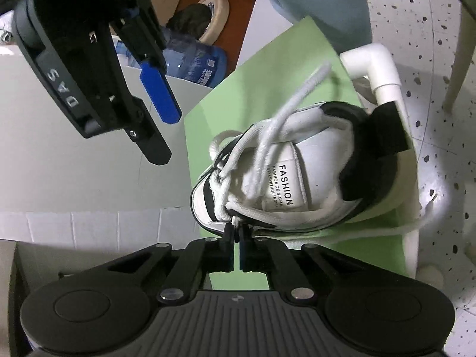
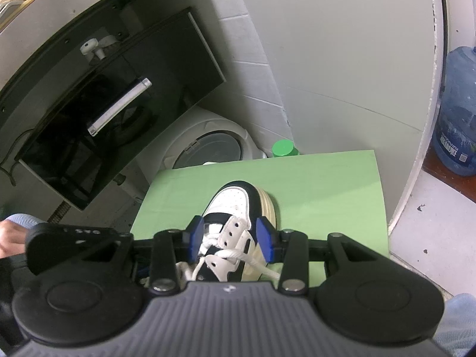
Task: Lace up shoes with both hands
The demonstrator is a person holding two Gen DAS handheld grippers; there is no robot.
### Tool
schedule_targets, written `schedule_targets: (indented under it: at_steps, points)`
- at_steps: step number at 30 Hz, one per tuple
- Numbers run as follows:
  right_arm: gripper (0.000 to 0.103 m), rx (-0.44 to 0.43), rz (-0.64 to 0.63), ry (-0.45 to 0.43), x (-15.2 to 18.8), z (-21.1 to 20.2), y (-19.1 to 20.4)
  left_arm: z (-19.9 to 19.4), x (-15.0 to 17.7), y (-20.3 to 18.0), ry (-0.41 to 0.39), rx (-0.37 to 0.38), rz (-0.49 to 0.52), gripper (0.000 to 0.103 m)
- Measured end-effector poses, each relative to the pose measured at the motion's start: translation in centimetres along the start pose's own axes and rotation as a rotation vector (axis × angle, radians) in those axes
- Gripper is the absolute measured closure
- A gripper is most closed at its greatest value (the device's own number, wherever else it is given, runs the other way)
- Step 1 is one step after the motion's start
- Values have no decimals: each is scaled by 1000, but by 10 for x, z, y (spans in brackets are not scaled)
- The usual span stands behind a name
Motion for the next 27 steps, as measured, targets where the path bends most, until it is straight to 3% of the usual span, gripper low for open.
schedule_targets:
  at_steps: [8, 17, 19, 21, 24, 27]
  points:
    - [59, -2, -9, 4, 0, 1, 1, 12, -4, -12, 48, -7, 81, 99]
    - [59, -8, -7, -2, -1, 1, 2, 8, -3, -16, 57, 55, 234, 101]
    - [59, -10, -8, -3, -2, 0, 3, 7, -1, -16, 51, 69, 218, 101]
    - [59, -9, -4, -5, -2, 0, 2, 7, -1, -10, 39, 75, 120, 101]
    - [59, -13, 9, -4, -2, 0, 1, 4, 7, 6, 21, 55, -149, 101]
    - [59, -33, 35, 8, 0, 1, 1, 0, 25, 25, 43, 35, -542, 101]
Point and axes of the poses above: each gripper's, at about its wrist camera, not at the fingertips, and z roughly the way its jaws point, y to its left, x to its underside, the point moved 8 cm from there along z, roughly the way its jaws point, and after that the axes turned 12 degrees about -y, right-handed, at the moved point
